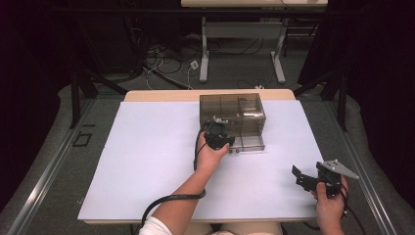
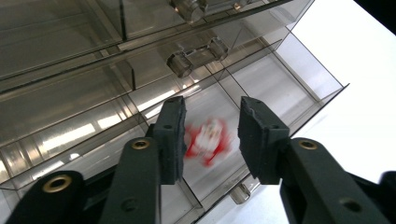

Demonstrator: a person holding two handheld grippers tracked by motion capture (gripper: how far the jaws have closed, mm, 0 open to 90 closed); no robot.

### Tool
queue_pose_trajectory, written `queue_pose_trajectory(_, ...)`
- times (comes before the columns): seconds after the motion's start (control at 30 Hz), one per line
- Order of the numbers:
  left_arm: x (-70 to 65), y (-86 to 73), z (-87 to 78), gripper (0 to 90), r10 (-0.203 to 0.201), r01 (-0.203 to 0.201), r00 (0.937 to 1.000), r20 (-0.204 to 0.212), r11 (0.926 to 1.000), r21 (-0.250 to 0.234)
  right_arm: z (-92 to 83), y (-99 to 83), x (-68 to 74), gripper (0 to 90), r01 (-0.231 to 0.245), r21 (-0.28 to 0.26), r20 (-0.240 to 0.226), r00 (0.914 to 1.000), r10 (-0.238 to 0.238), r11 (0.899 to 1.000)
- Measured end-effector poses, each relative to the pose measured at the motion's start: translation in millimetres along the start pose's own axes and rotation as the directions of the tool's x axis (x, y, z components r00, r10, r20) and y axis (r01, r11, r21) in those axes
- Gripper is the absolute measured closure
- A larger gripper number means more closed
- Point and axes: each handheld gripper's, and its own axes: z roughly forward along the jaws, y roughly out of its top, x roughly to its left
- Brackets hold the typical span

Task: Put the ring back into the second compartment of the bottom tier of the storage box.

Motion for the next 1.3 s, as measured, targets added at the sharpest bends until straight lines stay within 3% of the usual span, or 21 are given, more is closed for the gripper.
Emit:
queue_pose_trajectory(0.17,-0.7,0.6,-0.6,53.5,-0.005,0.005,1.0,0.002,0.9999,-0.012,0.3,-0.1,0.4,4.3,-0.002,0.0,-0.002,1.0,0.002,1.0)
queue_pose_trajectory(0.2,-0.7,1.1,-1.4,52.8,0.009,-0.009,1.0,0.001,0.9998,-0.016,0.4,-0.1,0.4,4.3,-0.001,0.0,-0.002,1.0,0.001,1.0)
queue_pose_trajectory(0.6,-3.7,3.7,-8.0,48.2,0.011,-0.011,0.9999,-0.001,0.9993,-0.037,0.5,-0.2,0.3,4.4,0.002,0.002,0.004,1.0,-0.002,1.0)
queue_pose_trajectory(0.77,-4.7,5.1,-10.8,43.6,0.028,-0.029,0.9996,-0.009,0.9993,-0.026,0.5,-0.4,0.5,4.4,0.003,0.004,0.003,1.0,-0.003,1.0)
queue_pose_trajectory(1.3,-4.9,8.3,-33.0,33.0,0.022,-0.022,0.9998,0.001,0.9967,-0.078,0.8,-0.5,1.3,4.4,0.009,0.003,0.005,0.9999,-0.009,1.0)
